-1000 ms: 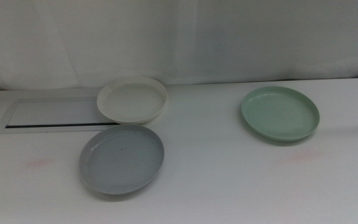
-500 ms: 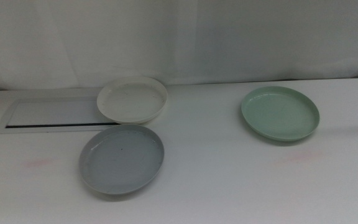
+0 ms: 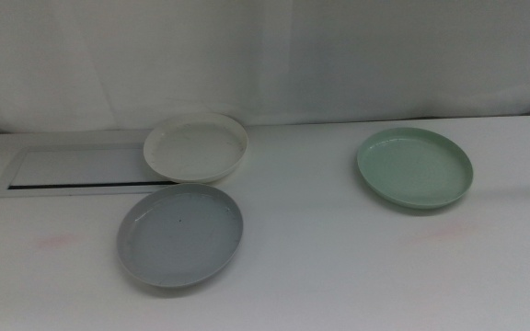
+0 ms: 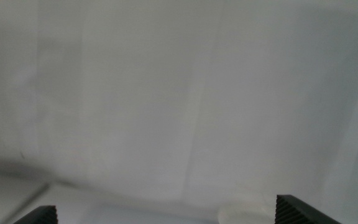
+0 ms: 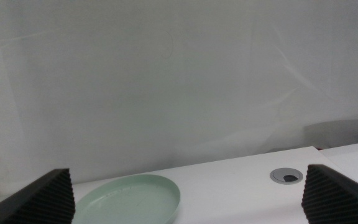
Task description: Stack the three bowls on top of each other.
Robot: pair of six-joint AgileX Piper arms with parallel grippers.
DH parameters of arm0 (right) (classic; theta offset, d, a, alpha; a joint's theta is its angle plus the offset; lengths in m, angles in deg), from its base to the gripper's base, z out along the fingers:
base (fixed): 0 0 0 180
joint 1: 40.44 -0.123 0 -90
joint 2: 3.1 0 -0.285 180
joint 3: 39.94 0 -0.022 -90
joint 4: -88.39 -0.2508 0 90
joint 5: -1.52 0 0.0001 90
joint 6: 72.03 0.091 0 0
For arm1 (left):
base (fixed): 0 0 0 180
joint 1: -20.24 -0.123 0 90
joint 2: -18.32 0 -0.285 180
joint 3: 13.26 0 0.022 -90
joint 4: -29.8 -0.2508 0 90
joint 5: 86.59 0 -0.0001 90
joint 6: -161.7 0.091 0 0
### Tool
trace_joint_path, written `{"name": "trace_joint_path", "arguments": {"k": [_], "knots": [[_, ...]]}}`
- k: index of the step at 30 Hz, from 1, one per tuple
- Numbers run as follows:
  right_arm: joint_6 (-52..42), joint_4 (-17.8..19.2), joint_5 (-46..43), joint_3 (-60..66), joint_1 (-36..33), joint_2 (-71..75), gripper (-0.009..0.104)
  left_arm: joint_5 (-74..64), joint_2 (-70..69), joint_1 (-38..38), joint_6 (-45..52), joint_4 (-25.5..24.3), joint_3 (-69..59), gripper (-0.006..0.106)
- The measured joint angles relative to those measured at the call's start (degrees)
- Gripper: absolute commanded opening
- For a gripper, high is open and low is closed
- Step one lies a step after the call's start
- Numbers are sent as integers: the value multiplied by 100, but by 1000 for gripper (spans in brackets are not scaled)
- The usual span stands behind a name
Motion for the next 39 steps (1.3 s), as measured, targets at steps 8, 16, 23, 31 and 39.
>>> {"name": "trace_joint_path", "arguments": {"k": [8,16,23,31,39], "knots": [[0,0,-13,0,0,0,103,-1382,1262,0,735,0,1864,92],[-10,0,-13,0,0,0,103,-1547,3054,0,915,791,3047,90],[-10,0,-13,0,0,0,103,-2615,4841,92,1645,1616,4246,90],[-28,-12,-13,0,0,0,103,-3424,6853,982,1587,1540,5570,90],[-28,-12,-13,0,0,0,103,-3680,8247,1260,574,746,5816,90]]}}
